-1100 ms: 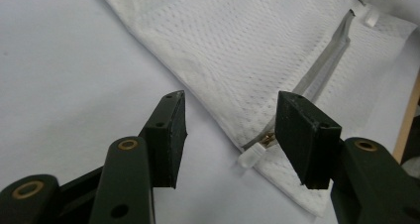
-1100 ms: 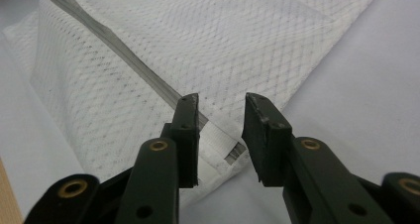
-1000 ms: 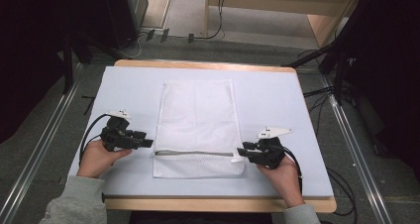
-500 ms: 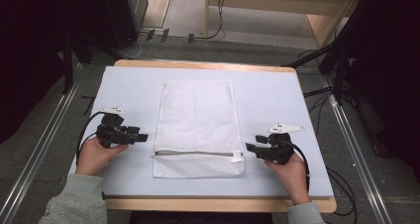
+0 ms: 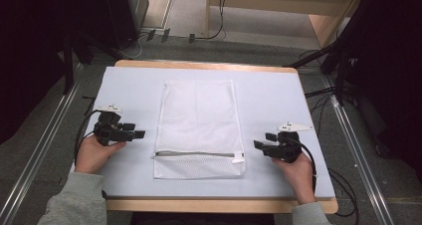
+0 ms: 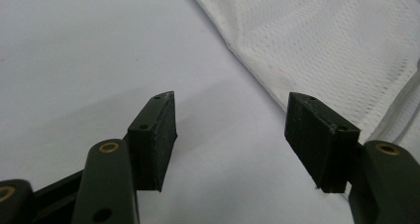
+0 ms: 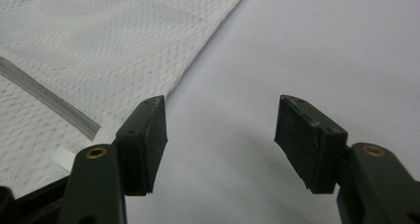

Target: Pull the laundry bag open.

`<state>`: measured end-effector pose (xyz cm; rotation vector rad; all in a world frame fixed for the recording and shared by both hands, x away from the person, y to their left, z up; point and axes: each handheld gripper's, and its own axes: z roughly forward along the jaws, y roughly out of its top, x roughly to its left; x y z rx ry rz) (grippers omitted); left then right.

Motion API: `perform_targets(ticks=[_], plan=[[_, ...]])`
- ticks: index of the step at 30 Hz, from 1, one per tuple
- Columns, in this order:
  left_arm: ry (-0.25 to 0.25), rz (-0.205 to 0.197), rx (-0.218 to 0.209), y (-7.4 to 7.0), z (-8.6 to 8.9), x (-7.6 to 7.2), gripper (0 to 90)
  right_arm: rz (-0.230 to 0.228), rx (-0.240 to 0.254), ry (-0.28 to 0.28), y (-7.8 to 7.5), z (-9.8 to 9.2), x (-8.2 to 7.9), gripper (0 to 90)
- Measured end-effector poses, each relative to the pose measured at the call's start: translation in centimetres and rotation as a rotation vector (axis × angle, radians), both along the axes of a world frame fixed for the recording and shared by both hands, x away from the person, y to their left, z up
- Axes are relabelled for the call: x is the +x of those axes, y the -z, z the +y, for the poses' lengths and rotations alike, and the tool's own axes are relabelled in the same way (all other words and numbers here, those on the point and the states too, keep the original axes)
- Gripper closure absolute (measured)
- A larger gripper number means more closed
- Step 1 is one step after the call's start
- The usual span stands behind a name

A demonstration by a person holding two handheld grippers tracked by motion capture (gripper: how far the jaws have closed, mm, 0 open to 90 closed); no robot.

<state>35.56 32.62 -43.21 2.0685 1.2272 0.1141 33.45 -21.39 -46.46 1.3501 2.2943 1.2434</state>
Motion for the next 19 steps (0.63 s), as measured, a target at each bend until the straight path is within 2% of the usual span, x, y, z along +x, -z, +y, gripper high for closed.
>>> perform_targets(ticks=[12, 19], plan=[[-0.034, 0.027, -0.004, 0.23, 0.26, 0.29, 33.7, 0.016, -0.010, 0.005, 0.32, 0.01, 0.20, 36.8], [-0.049, 0.006, 0.002, 0.31, 0.44, 0.38, 28.6, 0.026, -0.019, 0.001, 0.53, -0.02, 0.34, 34.5]])
